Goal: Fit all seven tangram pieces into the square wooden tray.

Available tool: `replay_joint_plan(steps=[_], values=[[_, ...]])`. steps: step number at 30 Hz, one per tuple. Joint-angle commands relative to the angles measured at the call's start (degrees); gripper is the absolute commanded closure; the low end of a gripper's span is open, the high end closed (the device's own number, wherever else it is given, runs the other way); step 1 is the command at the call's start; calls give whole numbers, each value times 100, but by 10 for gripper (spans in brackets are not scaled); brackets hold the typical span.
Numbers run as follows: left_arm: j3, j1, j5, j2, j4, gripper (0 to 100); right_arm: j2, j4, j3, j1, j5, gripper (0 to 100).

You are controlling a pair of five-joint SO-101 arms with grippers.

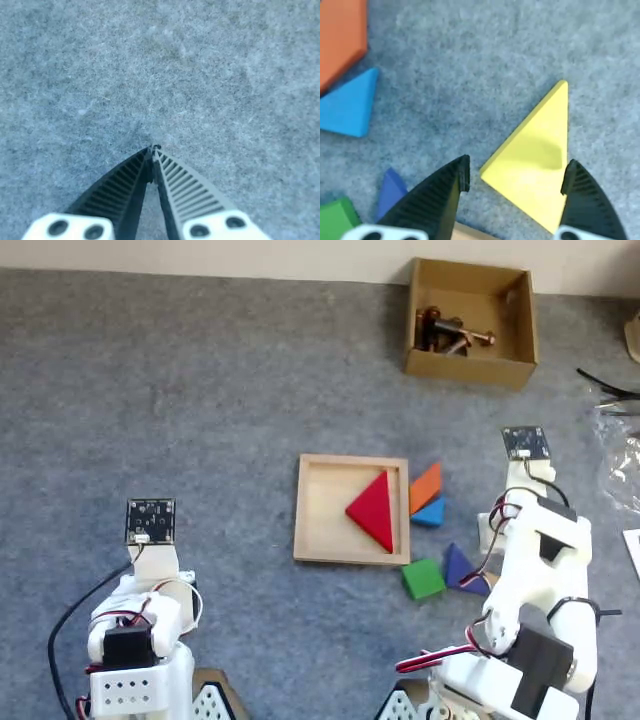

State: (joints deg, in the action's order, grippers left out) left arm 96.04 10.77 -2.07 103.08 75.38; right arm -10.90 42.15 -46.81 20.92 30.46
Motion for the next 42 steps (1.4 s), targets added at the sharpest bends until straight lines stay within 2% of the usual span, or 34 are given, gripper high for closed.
replay_joint_plan(steps=[1, 17, 23, 42], values=[[119, 48, -9, -40, 44, 995, -180, -215, 330, 171, 62, 717], [119, 48, -9, -40, 44, 995, -145, -189, 453, 198, -35, 717], [119, 48, -9, -40, 44, 995, 470, 286, 1077, 198, -316, 717], [119, 48, -9, -40, 44, 995, 1376, 268, 1244, 4, -299, 717]])
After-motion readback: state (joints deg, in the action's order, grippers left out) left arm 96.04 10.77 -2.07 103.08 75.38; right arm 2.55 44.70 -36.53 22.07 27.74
